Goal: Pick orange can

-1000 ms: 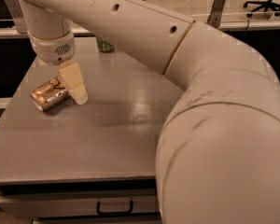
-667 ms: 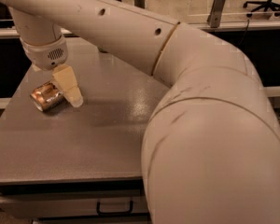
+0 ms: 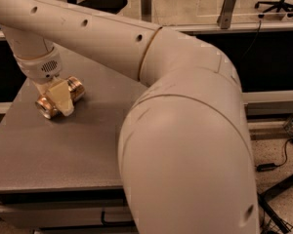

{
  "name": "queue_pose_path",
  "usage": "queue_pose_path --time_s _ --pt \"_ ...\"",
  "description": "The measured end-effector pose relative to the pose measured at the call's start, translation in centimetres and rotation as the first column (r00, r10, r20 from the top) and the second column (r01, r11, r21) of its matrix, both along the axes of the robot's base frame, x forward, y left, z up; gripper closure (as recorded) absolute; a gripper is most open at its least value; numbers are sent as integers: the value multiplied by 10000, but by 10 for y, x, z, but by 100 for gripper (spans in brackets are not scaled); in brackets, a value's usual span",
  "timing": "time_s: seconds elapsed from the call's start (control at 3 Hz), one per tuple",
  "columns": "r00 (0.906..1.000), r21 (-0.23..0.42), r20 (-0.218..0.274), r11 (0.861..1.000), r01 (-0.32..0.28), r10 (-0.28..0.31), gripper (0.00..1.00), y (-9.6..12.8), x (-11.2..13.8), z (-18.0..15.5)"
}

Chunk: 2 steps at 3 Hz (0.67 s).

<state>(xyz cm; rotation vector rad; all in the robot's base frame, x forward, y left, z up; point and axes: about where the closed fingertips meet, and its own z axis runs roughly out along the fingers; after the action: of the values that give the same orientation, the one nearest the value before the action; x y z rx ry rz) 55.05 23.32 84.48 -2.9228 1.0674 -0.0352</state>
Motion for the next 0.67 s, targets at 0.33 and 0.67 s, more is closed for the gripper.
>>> queue_pose_path --time_s 0.33,0.67 --pt "9999 49 -109 9999 117 -117 62 1 2 4" --pt "9999 554 -73 9984 -67 71 93 -8 -7 39"
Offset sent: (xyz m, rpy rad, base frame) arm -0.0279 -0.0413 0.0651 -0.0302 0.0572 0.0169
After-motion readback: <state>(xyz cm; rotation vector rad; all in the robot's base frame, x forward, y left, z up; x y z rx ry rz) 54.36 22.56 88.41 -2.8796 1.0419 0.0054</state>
